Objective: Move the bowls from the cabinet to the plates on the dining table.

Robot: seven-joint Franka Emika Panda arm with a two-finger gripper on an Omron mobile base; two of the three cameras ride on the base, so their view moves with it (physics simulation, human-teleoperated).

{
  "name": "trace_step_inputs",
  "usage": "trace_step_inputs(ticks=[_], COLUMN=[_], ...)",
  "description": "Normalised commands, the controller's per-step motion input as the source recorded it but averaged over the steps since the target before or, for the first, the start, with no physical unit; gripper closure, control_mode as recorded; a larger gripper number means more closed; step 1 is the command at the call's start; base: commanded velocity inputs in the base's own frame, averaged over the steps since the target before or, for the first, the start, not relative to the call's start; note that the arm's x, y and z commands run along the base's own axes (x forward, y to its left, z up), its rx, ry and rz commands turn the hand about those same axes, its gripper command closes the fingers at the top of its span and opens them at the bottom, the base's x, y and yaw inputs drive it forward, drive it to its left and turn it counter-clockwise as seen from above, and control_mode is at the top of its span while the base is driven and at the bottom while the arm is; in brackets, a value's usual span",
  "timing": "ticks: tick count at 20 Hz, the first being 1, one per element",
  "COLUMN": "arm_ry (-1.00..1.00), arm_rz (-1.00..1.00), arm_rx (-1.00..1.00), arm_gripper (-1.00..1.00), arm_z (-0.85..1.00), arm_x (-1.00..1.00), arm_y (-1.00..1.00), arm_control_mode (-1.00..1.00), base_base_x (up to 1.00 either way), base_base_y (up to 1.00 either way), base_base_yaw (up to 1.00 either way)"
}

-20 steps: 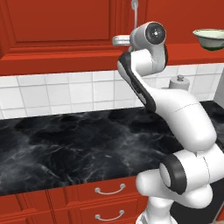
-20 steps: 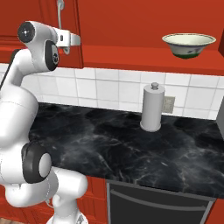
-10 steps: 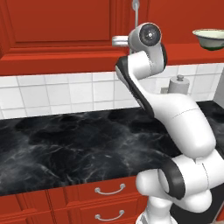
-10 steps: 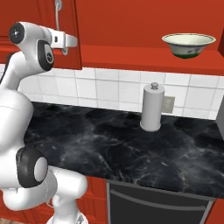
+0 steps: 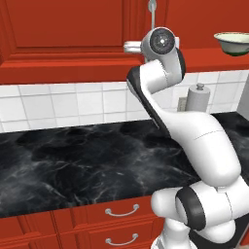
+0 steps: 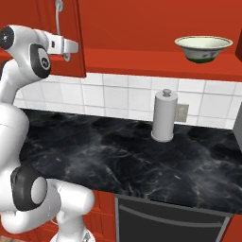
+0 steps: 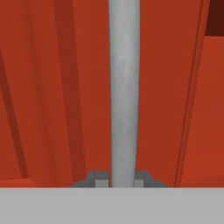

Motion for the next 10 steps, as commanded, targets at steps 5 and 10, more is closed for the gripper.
trace_step_inputs(ticks=[5,10], arm_ry=[0.0,0.0], arm_rz=[-0.04,-0.04], arm_rx=[0.0,0.0], arm_gripper=[1.0,1.0], arm_z=[0.1,0.11], arm_x=[-0.4,-0.48], arm_y=[0.19,0.19], arm_control_mode=[-1.0,-1.0], base_base_x=[0.0,0.0], base_base_y=[0.0,0.0], base_base_yaw=[0.0,0.0])
